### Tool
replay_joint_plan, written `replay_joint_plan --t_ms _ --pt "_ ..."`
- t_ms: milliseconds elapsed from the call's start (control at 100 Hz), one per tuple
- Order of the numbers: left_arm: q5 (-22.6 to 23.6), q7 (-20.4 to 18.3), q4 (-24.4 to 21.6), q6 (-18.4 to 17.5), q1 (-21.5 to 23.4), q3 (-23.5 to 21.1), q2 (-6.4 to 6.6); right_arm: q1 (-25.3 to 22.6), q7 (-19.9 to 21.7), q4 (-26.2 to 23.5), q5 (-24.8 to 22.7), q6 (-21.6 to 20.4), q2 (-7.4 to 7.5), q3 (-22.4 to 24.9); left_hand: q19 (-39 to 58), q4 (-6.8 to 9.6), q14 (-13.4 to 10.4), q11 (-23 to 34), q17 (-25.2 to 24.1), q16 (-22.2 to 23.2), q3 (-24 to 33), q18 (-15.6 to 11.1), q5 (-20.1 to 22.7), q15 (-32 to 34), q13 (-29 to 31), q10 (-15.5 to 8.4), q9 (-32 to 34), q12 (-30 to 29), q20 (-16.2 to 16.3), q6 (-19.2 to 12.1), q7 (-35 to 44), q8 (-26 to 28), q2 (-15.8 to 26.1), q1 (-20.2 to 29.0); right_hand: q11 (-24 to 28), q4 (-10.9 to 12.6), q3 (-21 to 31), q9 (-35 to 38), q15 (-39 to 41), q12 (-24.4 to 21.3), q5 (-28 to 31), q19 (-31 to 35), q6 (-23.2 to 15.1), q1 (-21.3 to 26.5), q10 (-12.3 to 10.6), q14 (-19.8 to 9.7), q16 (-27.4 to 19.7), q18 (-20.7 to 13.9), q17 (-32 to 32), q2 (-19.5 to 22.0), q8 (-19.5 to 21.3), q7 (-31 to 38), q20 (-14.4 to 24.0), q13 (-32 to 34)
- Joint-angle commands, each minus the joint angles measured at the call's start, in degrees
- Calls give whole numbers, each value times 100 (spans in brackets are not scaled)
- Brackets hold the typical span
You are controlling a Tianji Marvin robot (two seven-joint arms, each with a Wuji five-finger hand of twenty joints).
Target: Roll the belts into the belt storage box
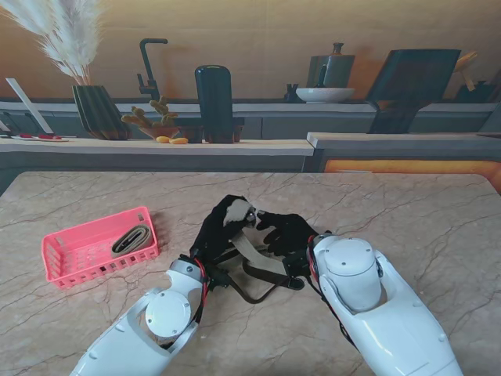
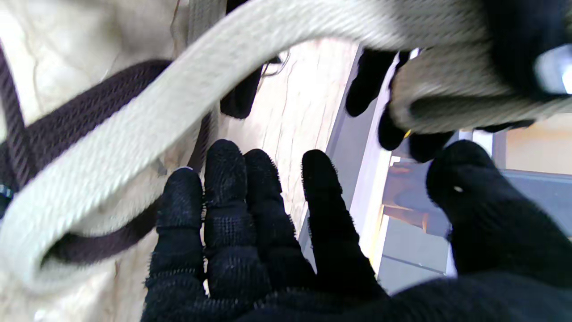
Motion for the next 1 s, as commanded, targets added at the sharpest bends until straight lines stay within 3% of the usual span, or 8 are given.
replay_joint_plan --t_ms 0,170,320,340,390,530,690,990 --pt "-80 -79 -186 117 89 -42 -21 -74 -101 39 -180 -140 11 -21 216 15 18 174 123 -12 258 -99 11 125 167 -11 138 -29 17 -222 414 98 623 215 -34 184 -138 -91 -47 -54 -35 -14 -77 -28 128 17 -71 18 -7 273 91 -67 -41 -100" --pt "-586 -216 -350 369 172 -110 -37 -191 -336 25 -641 -685 34 -34 560 56 163 298 541 90 282 -65 -156 365 542 23 354 -7 89 -194 275 -27 484 195 -12 261 -251 -35 -43 -84 12 -13 -162 181 79 -16 -78 -26 27 348 157 -44 -20 -46" --pt "-944 -327 -478 566 237 -155 -43 -332 -559 5 -977 -1476 60 -23 1174 353 235 760 983 278 682 -88 -230 891 1112 -61 780 89 115 -117 492 -81 -451 87 0 281 -104 22 -46 -102 48 -19 -303 244 -5 -81 -92 -56 59 261 204 57 -19 6" --pt "-950 -316 -482 577 239 -154 -48 -350 -572 9 -1032 -1611 70 -22 1300 255 229 863 1060 277 1438 -102 -225 1016 1201 -78 857 78 36 -91 602 -138 -689 -349 -2 282 -78 22 -52 -105 43 -27 -322 255 -24 -100 -97 -68 59 245 208 69 -22 14" --pt "-951 -291 -487 595 240 -150 -56 -394 -618 22 -1210 -1955 96 -26 1412 149 232 924 1181 336 2345 -127 -191 1133 1347 -103 994 228 84 -76 678 -73 -1022 -865 -12 271 42 34 -98 -117 8 -61 -391 247 -91 -167 -122 -89 69 175 224 134 -36 46" --pt "-1010 -266 -503 668 243 -141 -72 -477 -687 92 -1848 -2892 194 -39 1595 162 192 1030 1367 425 3546 -134 -121 1352 1537 -197 1222 560 133 -246 1022 202 -1652 -1646 -82 230 393 63 -239 -142 -103 -177 -608 47 -281 -355 -179 -123 97 -78 204 303 -77 138" --pt "-1118 -224 -558 776 269 -137 -97 -514 -761 191 -2543 -3752 289 -62 1892 147 83 1388 1645 677 4142 -116 -3 1789 1906 -412 1588 1074 207 -307 1360 659 -2198 -1992 -251 140 970 -121 -501 -150 -546 -473 -709 -254 -497 -553 -257 -127 130 -739 107 332 -150 108" --pt "-916 -216 -412 715 178 -14 -101 -326 -1062 360 -3424 -4426 340 -240 2746 146 -156 3225 2140 1789 4498 -9 346 3069 2727 -636 1804 2276 488 -355 1386 1380 -2443 -2438 -343 106 621 -462 -637 -163 -1106 -616 -681 -111 -645 -689 -313 -159 238 -1061 71 368 -166 170"
